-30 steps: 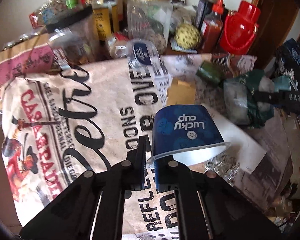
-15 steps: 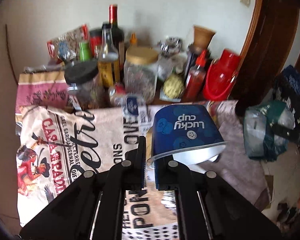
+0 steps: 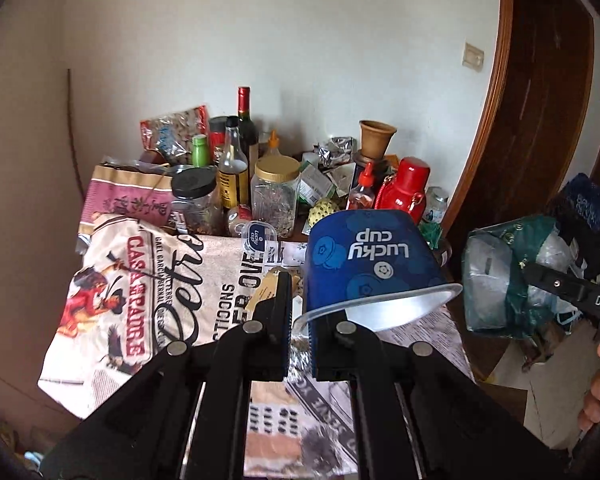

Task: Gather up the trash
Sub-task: 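Carry the teal bag and blue cup down over the white bucket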

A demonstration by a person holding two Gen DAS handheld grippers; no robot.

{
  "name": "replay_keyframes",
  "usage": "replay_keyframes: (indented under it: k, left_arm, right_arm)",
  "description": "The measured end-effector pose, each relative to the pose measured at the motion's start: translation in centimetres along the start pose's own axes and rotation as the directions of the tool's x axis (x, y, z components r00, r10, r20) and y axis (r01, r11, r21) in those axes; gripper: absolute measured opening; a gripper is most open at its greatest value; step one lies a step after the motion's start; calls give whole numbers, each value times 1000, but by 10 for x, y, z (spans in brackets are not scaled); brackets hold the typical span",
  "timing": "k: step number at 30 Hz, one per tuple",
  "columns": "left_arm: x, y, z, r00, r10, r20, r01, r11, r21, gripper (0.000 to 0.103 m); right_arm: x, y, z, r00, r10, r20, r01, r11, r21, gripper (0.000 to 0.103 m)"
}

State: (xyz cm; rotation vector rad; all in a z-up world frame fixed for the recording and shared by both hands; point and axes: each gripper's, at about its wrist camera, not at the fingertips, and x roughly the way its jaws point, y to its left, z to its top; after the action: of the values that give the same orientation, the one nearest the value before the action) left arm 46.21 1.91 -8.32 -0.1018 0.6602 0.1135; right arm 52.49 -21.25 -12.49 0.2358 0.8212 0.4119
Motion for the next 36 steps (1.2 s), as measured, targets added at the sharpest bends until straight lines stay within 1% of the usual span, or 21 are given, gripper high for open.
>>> replay_keyframes:
  k: [6,11,15,18,24,28,31,36]
  left_arm:
    - [-47,5,-10,999,5,39,-4,999,-35,6]
    - [-82,15,-24,998,-3,70,5,999,-37,6]
    - [-111,31,-43,996,-27,87,29,999,-26,6]
    - [-127,45,-60,996,-40,81,41,999,-12,6]
    - [-169,79,-108,999,-38,16,38,999,9,6]
    - [-189,98,-142,999,-30,-25,30,999,20,6]
    - [-196,108,-167,997,-30,-73,32,999,24,6]
    - [-190,109,-208,984,-23,-175,30,999,37,6]
  right_arm:
    - [-31,12,-13,999,21,38,-20,999,-47,17]
    - [-56,27,-32,997,28,66,-25,998,-50,17]
    - [-75,47,-57,997,13,78,-9,999,-51,17]
    - [-87,63,-79,996,-9,87,13,999,-48,17]
    - [-111,93,-135,997,-34,68,35,999,-9,17]
    - [-124,105,-173,997,-52,51,52,999,9,17]
    - [-126,106,-201,997,-70,13,70,997,32,17]
    - [-114,96,-245,991,-82,-105,92,991,95,17]
